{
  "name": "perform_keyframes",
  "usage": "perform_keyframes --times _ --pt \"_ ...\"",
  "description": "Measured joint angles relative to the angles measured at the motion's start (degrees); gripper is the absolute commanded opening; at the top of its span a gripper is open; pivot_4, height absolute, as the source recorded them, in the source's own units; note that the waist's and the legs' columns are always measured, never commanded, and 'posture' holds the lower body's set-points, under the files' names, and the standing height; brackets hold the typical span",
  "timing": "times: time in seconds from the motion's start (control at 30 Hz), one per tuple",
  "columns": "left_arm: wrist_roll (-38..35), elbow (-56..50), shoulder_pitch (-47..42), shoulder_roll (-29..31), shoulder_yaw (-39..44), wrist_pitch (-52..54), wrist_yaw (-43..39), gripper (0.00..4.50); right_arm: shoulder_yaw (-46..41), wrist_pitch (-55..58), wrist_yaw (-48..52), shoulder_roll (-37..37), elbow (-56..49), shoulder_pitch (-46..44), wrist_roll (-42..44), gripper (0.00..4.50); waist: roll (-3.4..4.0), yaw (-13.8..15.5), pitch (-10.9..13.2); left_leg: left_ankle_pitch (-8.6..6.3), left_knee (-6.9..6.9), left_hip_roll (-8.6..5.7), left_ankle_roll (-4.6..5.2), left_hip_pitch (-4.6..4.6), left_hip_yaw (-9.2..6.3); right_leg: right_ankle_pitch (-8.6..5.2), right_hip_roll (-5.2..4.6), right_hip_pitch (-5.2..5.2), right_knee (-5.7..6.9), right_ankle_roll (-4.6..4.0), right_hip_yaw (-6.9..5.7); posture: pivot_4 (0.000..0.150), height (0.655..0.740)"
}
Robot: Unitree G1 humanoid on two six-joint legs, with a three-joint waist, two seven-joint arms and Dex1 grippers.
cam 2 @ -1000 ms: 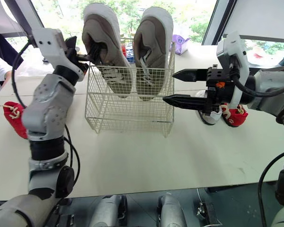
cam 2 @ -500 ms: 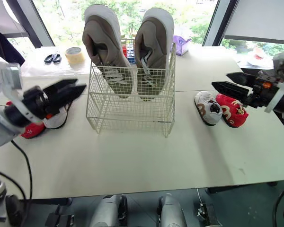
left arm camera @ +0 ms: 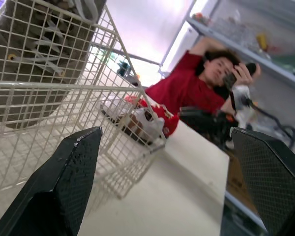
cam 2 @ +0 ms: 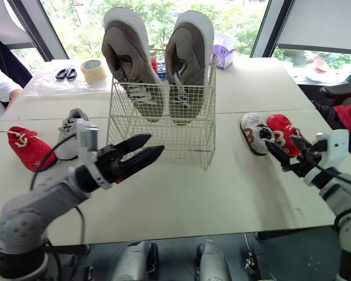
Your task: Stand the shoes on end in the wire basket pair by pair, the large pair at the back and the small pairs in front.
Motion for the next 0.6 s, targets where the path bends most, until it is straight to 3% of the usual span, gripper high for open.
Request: perform_keyframes --times 0.23,0.6 --pt "5.55 -3.31 6.11 0.32 -7.40 -2.23 -1.22 4.31 3.27 -4.22 -2.09 2.36 1.65 -0.13 -4.46 4.50 0.29 0.02 -0.17 -0.12 -0.01 0.01 0.20 0.01 -0.03 -0.02 0.03 -0.01 -0.02 -0.03 0.00 0.150 0.6938" --pt "5.45 -3.26 6.87 4.17 -7.04 -3.36 -5.36 4.31 11.05 -15.09 -1.98 5.95 22.48 -10.37 -12.95 4.50 0.42 0.04 -0.22 -0.14 -0.01 0.00 0.23 -0.01 -0.04 -0.02 0.02 -0.01 -0.04 -0.03 -0.02 0.150 0.6938"
